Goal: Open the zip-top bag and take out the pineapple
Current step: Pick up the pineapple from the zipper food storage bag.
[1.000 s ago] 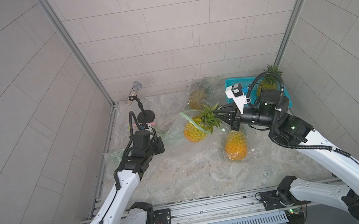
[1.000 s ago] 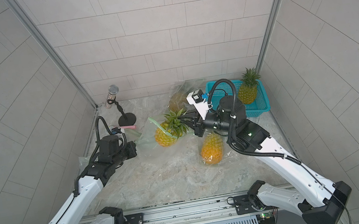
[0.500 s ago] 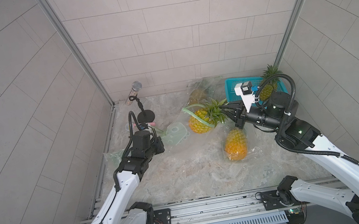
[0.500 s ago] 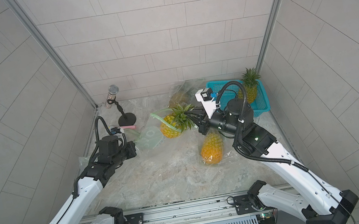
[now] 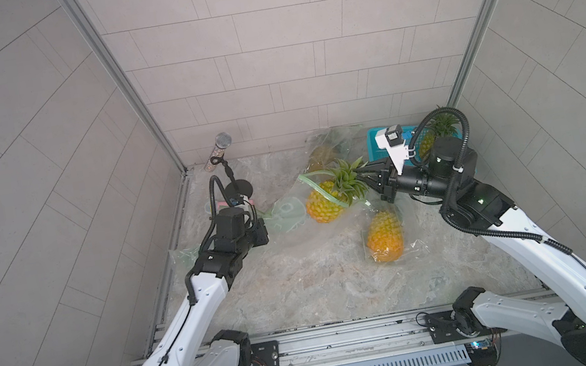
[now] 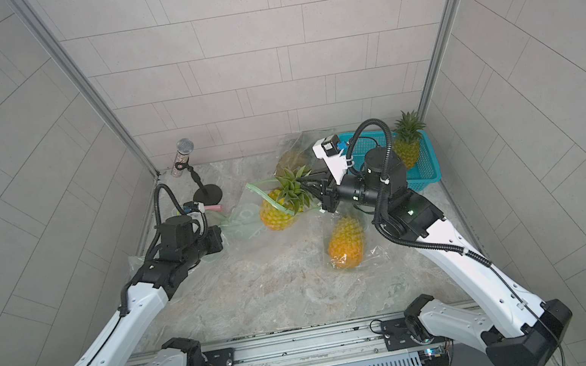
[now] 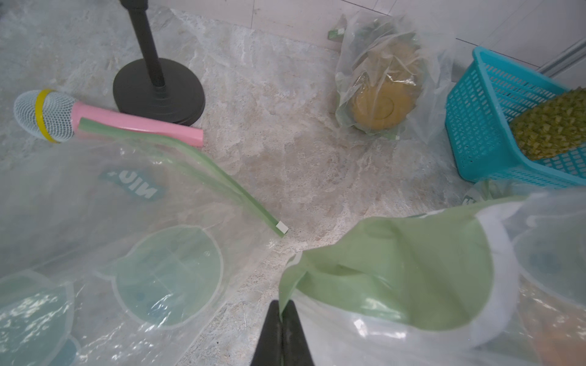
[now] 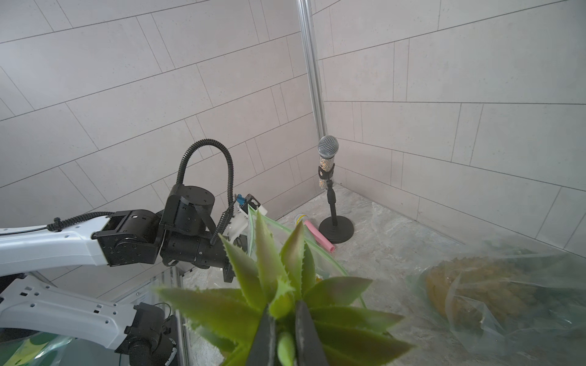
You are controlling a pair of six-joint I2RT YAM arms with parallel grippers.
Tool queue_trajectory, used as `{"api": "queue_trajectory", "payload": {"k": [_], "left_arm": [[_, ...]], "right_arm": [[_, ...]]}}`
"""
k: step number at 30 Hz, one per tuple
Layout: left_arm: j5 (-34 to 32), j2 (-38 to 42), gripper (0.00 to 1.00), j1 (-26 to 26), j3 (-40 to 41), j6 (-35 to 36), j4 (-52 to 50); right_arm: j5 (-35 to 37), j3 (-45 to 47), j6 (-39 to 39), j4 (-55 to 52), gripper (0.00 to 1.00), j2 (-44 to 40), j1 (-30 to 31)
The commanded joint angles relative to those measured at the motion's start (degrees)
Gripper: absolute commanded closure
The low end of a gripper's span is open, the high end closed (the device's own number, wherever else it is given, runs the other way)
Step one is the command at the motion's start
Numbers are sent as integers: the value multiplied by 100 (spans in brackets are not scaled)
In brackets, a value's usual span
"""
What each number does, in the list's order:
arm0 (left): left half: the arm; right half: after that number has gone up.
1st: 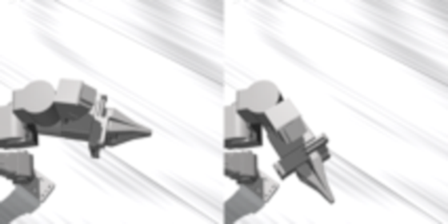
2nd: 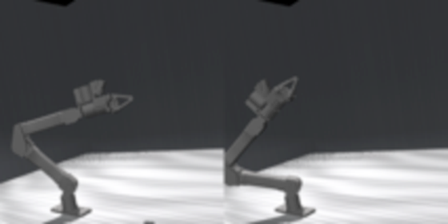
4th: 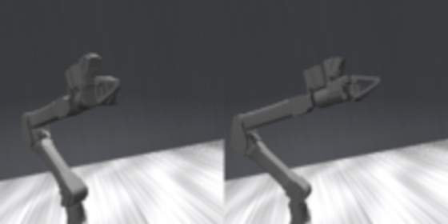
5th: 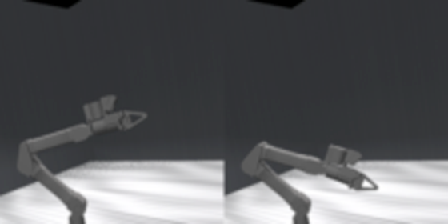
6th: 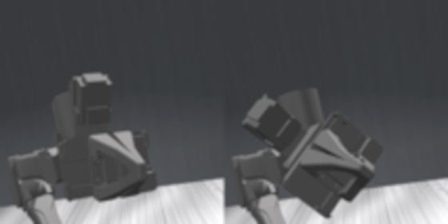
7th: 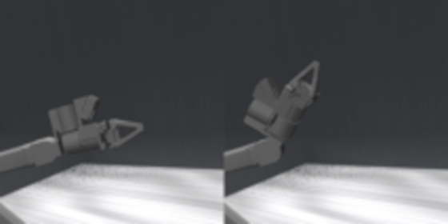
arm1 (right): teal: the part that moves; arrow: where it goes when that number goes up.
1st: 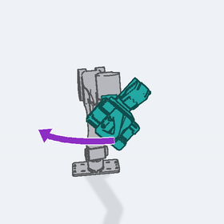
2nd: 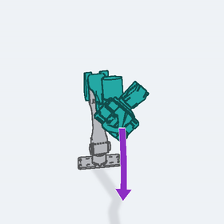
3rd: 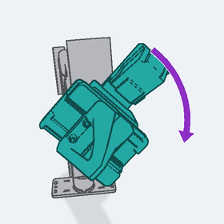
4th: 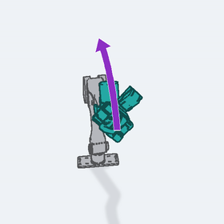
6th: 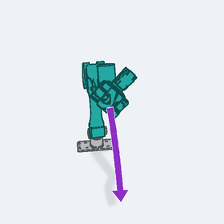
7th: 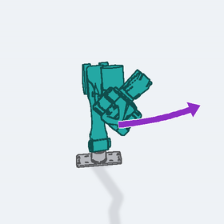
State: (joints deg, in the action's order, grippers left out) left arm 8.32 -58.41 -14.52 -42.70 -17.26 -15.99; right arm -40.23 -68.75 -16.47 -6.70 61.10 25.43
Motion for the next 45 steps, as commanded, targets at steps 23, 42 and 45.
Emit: {"api": "queue_trajectory", "payload": {"k": [23,42,45], "left_arm": [[-272,-76,100,204,-186,478,-21],[-467,-100,100,222,-169,390,-66],[-549,-116,100,220,-151,331,-67]], "right_arm": [[-918,-562,-252,651,100,-596,-926],[-740,-440,-151,628,100,-815,-928],[-600,-314,-129,740,100,-912,-930]]}}
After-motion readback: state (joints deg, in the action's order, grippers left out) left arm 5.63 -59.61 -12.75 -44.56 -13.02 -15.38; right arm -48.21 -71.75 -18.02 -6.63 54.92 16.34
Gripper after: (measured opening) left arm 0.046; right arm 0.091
